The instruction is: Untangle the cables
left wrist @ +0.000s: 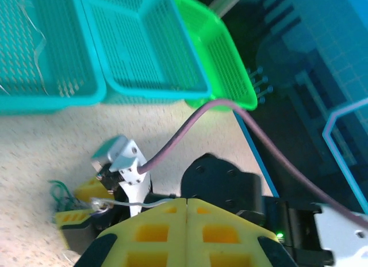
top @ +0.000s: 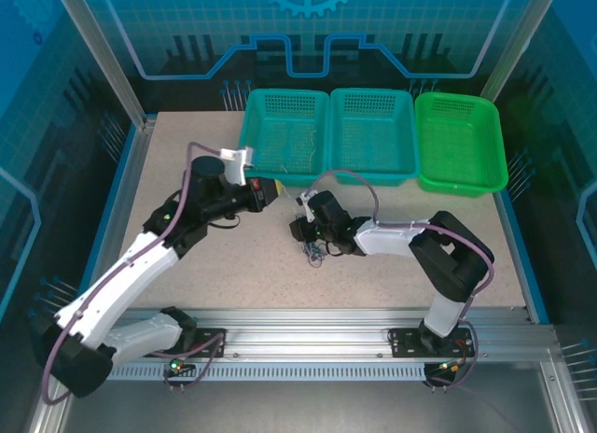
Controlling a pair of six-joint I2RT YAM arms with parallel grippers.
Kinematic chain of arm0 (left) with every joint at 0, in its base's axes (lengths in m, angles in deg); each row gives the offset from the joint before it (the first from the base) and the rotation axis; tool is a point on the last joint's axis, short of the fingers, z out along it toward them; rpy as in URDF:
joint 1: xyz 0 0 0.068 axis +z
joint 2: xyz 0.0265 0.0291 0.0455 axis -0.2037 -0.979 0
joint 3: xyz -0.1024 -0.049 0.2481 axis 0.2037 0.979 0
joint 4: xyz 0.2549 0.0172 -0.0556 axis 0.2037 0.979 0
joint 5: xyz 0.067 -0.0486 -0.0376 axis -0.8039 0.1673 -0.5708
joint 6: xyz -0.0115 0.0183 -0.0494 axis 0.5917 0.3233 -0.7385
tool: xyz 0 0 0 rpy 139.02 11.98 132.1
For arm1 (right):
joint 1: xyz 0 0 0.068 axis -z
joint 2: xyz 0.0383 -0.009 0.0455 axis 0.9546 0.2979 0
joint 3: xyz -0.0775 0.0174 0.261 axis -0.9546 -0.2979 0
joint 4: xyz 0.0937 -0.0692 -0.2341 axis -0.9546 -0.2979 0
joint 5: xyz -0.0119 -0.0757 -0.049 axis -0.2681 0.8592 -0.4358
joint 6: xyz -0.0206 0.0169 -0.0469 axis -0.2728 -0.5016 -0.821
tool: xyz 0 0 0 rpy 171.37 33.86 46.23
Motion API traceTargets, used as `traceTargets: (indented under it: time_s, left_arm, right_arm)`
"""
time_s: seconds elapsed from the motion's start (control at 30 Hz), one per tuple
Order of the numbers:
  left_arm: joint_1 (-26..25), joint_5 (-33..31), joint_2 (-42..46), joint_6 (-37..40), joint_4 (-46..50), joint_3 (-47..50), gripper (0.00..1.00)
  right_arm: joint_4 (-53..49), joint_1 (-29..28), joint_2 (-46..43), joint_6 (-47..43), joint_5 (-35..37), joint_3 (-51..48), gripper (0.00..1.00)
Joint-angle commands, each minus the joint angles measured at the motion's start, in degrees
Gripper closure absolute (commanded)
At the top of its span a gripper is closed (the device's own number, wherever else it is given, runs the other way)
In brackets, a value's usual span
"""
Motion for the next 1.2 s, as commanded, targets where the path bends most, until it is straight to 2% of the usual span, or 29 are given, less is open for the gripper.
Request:
traceTargets:
  time_s: [0.0, 0.1, 0.17, 0.27, 0.33, 0.43, 0.57, 0.63, 0.73, 0.77, 0.8, 0.9, 0.97, 1.03, 1.1, 1.17]
  left_arm:
    - [0.07, -11.39, 7.25, 3.28, 5.02, -3.73, 1.00]
    - [2.65, -17.77, 13.54, 2.41, 7.72, -3.21, 1.00]
    - [5.45, -19.23, 15.92, 1.33, 10.42, -2.68, 1.00]
    - [8.54, -17.00, 16.00, 0.32, 12.90, -0.90, 1.00]
    - [8.76, -15.79, 15.51, -0.53, 11.97, 2.13, 1.00]
    - [8.93, -16.45, 14.37, -0.63, 11.42, 5.76, 1.00]
    - [9.11, -16.09, 12.30, -1.12, 7.82, 12.13, 1.00]
    - [9.11, -13.07, 11.19, -0.74, 3.59, 16.34, 1.00]
    - [9.11, -6.10, 9.21, 1.13, -2.26, 20.82, 0.88]
    - [9.11, -4.83, 8.44, 1.45, -3.07, 21.58, 0.81]
    - [9.13, -4.03, 7.70, 1.95, -3.47, 21.95, 0.73]
    - [9.11, -3.12, 6.71, 4.04, -3.90, 21.81, 0.59]
    - [9.04, -0.60, 7.30, 5.93, -6.27, 21.72, 0.54]
    - [8.57, 6.89, 8.07, 8.69, -11.44, 21.98, 0.53]
    - [5.29, 14.32, 8.76, 12.06, -17.13, 21.92, 0.51]
    - [-0.50, 14.07, 8.24, 17.02, -18.69, 20.61, 0.47]
  right_arm:
    - [-6.33, 1.97, 1.53, 5.49, 5.74, 0.26, 0.61]
    - [-9.60, 4.29, 1.03, 7.96, 4.98, -1.84, 0.61]
    - [-9.49, 5.21, -0.36, 8.03, 3.79, -3.50, 0.64]
    - [-9.32, 5.40, -3.11, 5.48, 1.84, -4.35, 0.76]
    - [-10.47, 5.45, -5.01, 3.83, 1.20, -3.93, 0.88]
    - [-11.76, 6.22, -8.41, 2.89, 0.09, -3.87, 1.00]
    - [-11.52, 6.89, -13.92, -1.33, -3.44, -4.65, 1.00]
    - [-12.71, 6.92, -15.98, -4.36, -5.26, -4.00, 1.00]
    - [-16.61, 6.99, -18.06, -7.34, -4.93, -1.93, 1.00]
    - [-18.35, 7.07, -18.56, -7.95, -4.14, -1.07, 1.00]
    - [-19.87, 7.09, -19.21, -8.56, -3.60, -0.41, 1.00]
    - [-22.66, 7.16, -20.99, -10.68, -3.79, 2.23, 1.00]
    - [-24.81, 7.25, -21.62, -11.53, -3.93, 3.70, 1.00]
    - [-26.89, 7.36, -21.76, -11.48, -3.60, 5.09, 1.00]
    - [-28.04, 7.44, -21.70, -10.92, -3.49, 6.12, 1.00]
    - [-27.98, 7.49, -21.90, -10.37, -3.82, 6.23, 1.00]
